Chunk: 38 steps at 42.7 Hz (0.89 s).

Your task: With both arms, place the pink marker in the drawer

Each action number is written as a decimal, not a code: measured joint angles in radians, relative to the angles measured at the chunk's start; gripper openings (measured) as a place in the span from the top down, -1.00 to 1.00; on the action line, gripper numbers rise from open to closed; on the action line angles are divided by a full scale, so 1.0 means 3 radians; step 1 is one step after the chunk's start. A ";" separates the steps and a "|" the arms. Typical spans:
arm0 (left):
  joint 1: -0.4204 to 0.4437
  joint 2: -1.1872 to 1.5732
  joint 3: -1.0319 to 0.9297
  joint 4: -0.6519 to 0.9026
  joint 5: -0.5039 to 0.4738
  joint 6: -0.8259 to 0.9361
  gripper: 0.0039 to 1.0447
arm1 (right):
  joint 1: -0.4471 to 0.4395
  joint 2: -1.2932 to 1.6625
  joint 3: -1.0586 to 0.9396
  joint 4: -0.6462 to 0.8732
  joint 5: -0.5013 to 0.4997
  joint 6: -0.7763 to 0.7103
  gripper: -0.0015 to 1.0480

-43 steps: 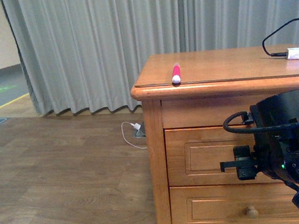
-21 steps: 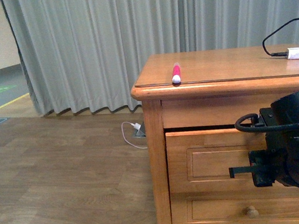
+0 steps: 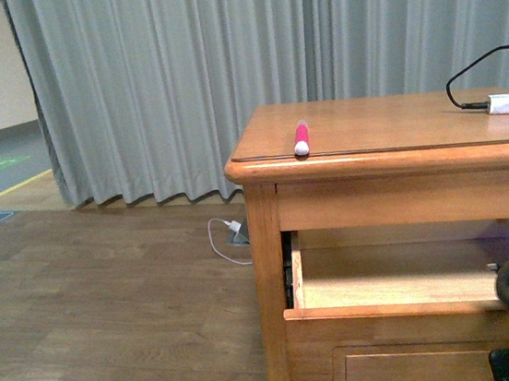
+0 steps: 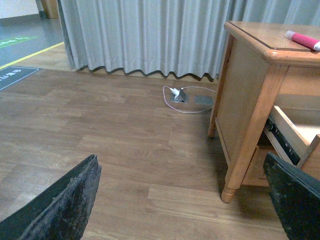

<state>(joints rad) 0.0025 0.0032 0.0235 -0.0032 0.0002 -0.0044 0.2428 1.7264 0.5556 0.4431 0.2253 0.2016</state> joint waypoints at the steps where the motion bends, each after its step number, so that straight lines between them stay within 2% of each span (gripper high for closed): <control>1: 0.0000 0.0000 0.0000 0.0000 0.0000 0.0000 -0.89 | 0.0011 -0.0061 -0.0043 0.0000 0.0013 0.0022 0.20; 9: 0.0000 0.0000 0.0000 0.0000 -0.0001 0.0001 -0.89 | 0.0056 -0.0441 -0.0256 -0.0132 0.0010 0.0167 -0.24; 12: 0.0000 0.0000 0.0000 0.0000 -0.0001 0.0000 -0.89 | 0.0067 -0.0684 -0.0332 -0.0287 -0.0013 0.0229 -0.47; 19: 0.0000 0.0000 0.0000 0.0000 0.0000 0.0000 -0.89 | 0.0062 -0.1247 -0.0364 -0.0615 -0.0045 0.0331 -0.87; 30: 0.0000 0.0000 0.0000 0.0000 0.0000 0.0000 -0.89 | 0.0102 -0.2284 -0.0364 -0.1127 0.0163 0.0328 -0.84; 38: 0.0000 0.0000 0.0000 0.0000 -0.0001 0.0000 -0.89 | 0.0257 -0.2848 -0.0256 -0.1548 0.0219 0.0296 -0.84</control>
<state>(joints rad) 0.0025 0.0032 0.0235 -0.0032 -0.0002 -0.0044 0.3199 0.8719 0.4789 -0.0212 0.2909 0.2905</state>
